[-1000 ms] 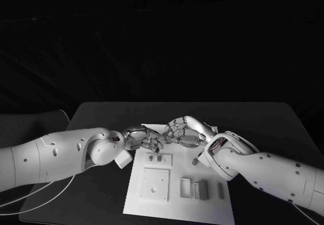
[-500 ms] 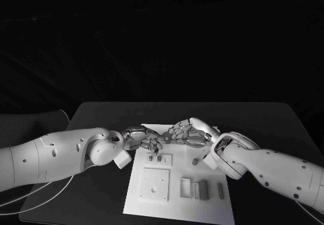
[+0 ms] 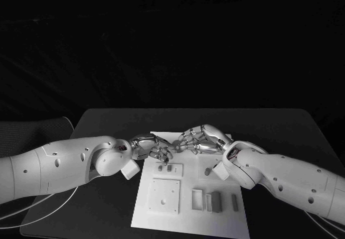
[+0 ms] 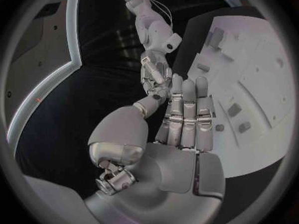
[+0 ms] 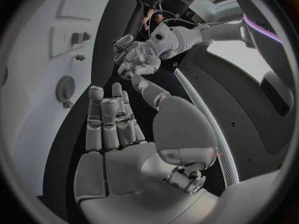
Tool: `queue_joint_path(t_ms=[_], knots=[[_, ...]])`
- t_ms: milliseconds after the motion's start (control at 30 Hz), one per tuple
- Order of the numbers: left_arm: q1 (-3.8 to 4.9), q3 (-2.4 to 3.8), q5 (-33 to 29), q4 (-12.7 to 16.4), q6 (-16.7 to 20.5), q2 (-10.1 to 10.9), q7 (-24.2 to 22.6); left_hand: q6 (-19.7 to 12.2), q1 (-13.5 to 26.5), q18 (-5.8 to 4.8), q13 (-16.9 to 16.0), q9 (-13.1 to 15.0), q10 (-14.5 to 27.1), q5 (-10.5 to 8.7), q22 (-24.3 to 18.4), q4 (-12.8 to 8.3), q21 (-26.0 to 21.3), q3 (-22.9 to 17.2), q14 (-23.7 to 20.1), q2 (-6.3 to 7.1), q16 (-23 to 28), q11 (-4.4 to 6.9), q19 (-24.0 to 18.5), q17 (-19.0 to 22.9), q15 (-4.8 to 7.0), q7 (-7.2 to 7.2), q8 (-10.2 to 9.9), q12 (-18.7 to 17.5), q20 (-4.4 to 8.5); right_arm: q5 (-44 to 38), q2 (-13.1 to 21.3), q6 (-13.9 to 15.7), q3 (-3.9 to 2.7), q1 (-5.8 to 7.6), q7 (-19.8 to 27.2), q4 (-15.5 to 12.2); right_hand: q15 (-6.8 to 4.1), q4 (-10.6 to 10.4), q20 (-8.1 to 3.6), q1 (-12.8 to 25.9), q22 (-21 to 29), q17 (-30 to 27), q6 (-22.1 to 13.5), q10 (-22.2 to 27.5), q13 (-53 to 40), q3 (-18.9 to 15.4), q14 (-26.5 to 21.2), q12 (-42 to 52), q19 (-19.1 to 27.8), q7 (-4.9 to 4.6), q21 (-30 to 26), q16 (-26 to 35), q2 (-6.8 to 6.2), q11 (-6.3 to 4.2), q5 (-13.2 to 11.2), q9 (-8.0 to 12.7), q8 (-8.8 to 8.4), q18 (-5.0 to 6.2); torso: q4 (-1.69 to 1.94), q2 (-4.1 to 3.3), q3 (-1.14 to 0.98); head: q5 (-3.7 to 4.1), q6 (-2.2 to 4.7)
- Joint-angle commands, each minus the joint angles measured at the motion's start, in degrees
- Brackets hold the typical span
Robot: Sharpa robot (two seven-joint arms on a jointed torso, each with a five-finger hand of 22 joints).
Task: Assemble the parts on the task board
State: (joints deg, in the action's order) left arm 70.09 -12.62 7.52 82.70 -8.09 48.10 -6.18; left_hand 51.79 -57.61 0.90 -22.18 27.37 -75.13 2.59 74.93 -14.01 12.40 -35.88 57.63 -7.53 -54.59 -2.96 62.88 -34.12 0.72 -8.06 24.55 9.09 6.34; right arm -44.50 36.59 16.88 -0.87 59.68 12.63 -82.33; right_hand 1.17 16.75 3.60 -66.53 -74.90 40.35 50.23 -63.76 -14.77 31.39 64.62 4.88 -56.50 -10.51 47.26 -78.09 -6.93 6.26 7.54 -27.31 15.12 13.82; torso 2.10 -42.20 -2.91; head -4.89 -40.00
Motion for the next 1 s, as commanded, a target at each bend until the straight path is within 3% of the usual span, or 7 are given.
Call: queue_joint_path(t_ms=[33, 433, 767, 1000], knots=[[0.04, 0.03, 0.21, 0.25, -0.46, -0.14, -0.67, 0.86, -0.21, 0.98, -0.12, 14.64, 0.35, 0.20, 1.02, 0.00, 0.19, -0.36, -0.13, -0.44, -0.22, 0.08, 0.11, -0.11, 0.36, 1.17, -0.13, 0.40, 0.31, 4.31, -0.20, -2.25, 0.06, -0.01, 1.22, 0.12, -0.01, -0.02, -0.09, -0.23, -1.18, 0.06, 0.30, 0.91, 0.09, -0.48, -0.02, -0.27, 0.26, 0.03, 0.35, -0.26, 0.40, 1.32, -0.01, 0.08, 0.21, 1.18, -0.01, 0.00, 0.01, 0.08, 0.00], [0.04, 0.03, 0.27, 0.29, -0.61, -0.13, -0.66, 0.86, -0.16, 0.98, -0.64, 15.05, 0.45, 0.20, 1.09, -0.05, 0.20, -0.40, -0.13, -0.46, -0.29, 0.10, 0.13, -0.22, 0.39, 1.18, -0.26, 0.46, 0.34, 3.63, -0.27, -6.01, 0.53, -0.02, 0.35, -0.09, -0.18, -0.03, 0.00, 0.05, -1.16, -0.06, 1.06, 0.16, 0.40, -1.04, -0.27, -0.17, 0.53, 0.33, 0.39, -0.32, 1.04, 1.14, 0.02, 0.12, 0.73, 1.18, 0.02, 0.01, 0.03, 0.03, -0.10], [0.04, 0.05, 0.32, 0.27, -0.88, -0.33, -0.78, 0.86, -0.13, 0.97, -0.95, 15.29, 0.52, 0.21, 1.12, -0.09, 0.21, -0.43, -0.14, -0.49, -0.32, 0.11, 0.13, -0.28, 0.40, 1.18, -0.36, 0.49, 0.35, 3.63, -0.96, -6.43, 0.83, -0.03, 0.57, 0.25, -0.11, -0.05, 0.10, 0.26, -1.14, -0.14, 1.38, 0.32, 0.67, -1.24, -0.53, -0.40, 0.74, 0.49, 0.34, -0.29, 1.24, 1.21, 0.03, 0.14, 0.94, 1.18, 0.05, 0.00, 0.00, -0.04, -0.22], [0.04, 0.05, 0.32, 0.23, -0.86, -0.36, -0.72, 0.86, -0.12, 0.97, -1.12, 15.42, 0.56, 0.20, 1.13, -0.12, 0.22, -0.44, -0.15, -0.51, -0.34, 0.11, 0.13, -0.31, 0.40, 1.18, -0.42, 0.50, 0.36, 4.18, -1.06, -6.41, 0.86, -0.03, 0.87, 0.19, -0.18, -0.01, 0.12, 0.19, -1.15, -0.17, 2.05, -0.06, 0.83, -1.23, -0.65, -0.33, 0.81, 0.80, 0.39, -0.41, 2.16, 1.13, 0.06, 0.10, 1.34, 1.18, 0.01, 0.00, 0.01, -0.04, -0.33]])
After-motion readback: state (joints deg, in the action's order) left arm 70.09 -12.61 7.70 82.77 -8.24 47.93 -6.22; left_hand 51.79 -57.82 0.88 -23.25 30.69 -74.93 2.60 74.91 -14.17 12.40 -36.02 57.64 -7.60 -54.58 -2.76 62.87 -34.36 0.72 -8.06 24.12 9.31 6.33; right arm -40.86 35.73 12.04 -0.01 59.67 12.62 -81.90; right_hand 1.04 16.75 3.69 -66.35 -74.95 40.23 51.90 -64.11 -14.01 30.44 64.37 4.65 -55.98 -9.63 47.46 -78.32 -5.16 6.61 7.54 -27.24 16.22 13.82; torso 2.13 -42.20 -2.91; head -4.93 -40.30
